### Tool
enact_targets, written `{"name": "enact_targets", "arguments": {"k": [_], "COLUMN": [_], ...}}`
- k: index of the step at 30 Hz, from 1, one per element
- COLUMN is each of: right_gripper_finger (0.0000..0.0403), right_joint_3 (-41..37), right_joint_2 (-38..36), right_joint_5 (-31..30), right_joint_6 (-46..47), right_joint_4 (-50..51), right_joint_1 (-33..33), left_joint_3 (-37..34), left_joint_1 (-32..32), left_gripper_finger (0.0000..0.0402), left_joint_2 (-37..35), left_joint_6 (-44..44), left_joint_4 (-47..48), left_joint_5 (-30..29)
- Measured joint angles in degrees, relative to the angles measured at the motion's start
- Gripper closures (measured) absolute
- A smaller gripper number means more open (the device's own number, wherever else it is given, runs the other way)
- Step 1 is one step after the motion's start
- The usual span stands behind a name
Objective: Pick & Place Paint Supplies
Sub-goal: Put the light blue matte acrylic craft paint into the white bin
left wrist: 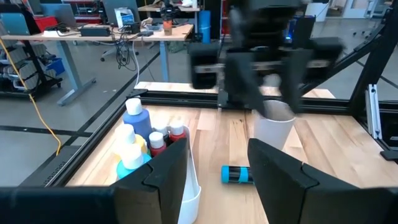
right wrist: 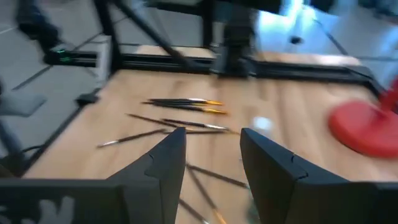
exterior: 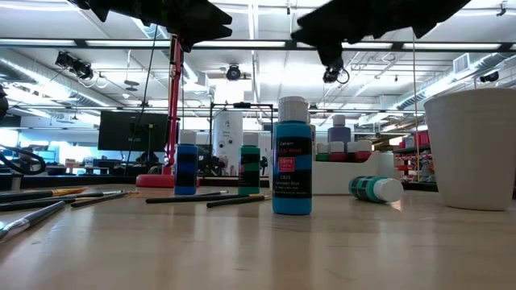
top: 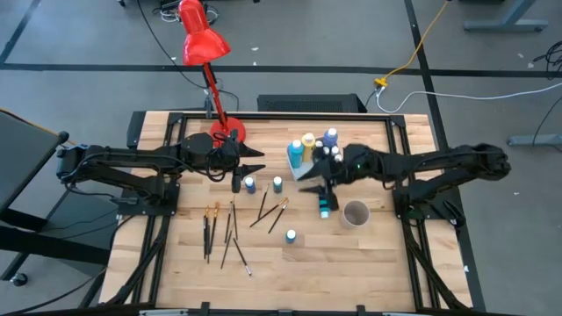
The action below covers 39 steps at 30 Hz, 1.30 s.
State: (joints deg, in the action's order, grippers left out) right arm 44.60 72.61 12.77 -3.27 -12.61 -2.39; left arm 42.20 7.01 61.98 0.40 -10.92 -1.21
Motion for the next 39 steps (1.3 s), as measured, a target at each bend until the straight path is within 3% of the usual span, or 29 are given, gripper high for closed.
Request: {"name": "enact_targets", "arguments": {"k": [5,9,19,30,39], "right_gripper_finger": [0.0239,0.0214,0.0157,0.0156,0.0169], "right_joint_3": [0.0,-0.02,0.14,8.93,9.01], "right_joint_2": [3.33,6.42,17.5,24.73,24.73], "right_joint_5": [-4.73,-8.35,-7.19,-7.91,-8.39], "right_joint_6": [-2.3,-1.76,2.75,4.81,3.29], "right_joint_4": [-2.2,-3.37,-12.07,4.38,5.91], "right_joint_1": [6.53,9.97,16.3,17.87,17.17], "left_joint_3": [0.01,0.01,0.01,0.01,0.01], "left_joint_1": [0.0,0.02,0.01,0.0,0.01], "left_gripper_finger": [0.0223,0.0223,0.0223,0.0223,0.0223], "left_joint_2": [0.0,0.0,0.0,0.0,0.0], "left_joint_6": [-0.07,-0.06,-0.16,-0.2,0.04], "left_joint_4": [0.4,0.45,0.48,0.41,0.67], "left_joint_5": [0.0,1.03,1.01,0.97,1.01]}}
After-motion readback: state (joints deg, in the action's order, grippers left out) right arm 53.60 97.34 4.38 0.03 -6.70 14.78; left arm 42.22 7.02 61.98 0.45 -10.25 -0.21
